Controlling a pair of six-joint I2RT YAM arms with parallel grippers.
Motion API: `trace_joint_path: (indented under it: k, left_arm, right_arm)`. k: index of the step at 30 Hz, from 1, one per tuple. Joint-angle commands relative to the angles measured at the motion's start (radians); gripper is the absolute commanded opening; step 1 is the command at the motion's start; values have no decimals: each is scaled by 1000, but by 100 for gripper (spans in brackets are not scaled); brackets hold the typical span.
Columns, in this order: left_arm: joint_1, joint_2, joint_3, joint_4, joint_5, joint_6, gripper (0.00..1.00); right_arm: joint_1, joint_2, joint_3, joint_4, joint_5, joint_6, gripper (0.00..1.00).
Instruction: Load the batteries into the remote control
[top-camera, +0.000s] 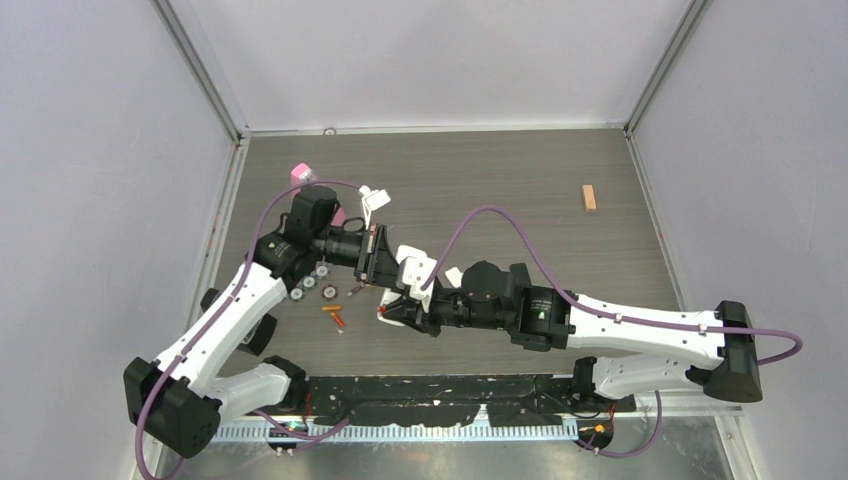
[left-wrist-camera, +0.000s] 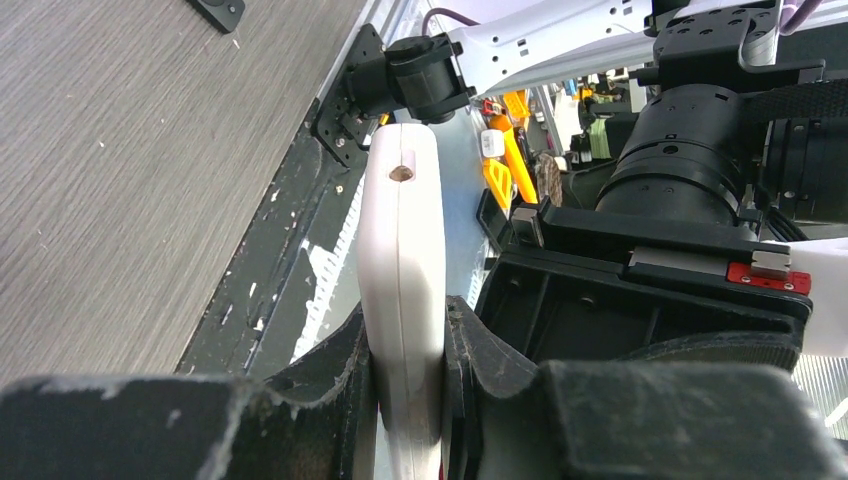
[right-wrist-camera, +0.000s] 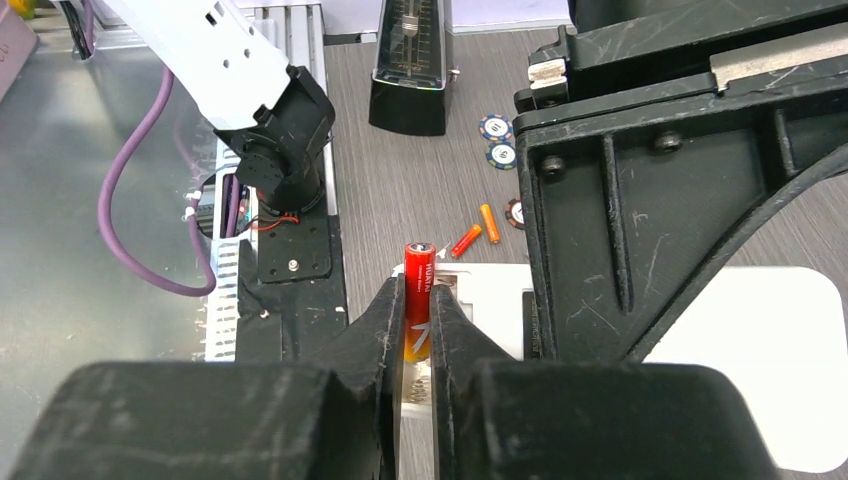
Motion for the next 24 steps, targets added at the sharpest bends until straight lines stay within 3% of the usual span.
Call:
trace_joint_path:
  k: [1,9,24]
  left_arm:
    - [-3,-2,39,32,47,-2,0]
    - [-5,2,34,70,56,-31,0]
    - [-5,13,31,67,39,-32,0]
  right_arm:
    - [8,19,12,-12,-8,-19,10]
    - [9,46,48,-102,-21,-16,17]
    - [9,94,113,-241,-6,-24,18]
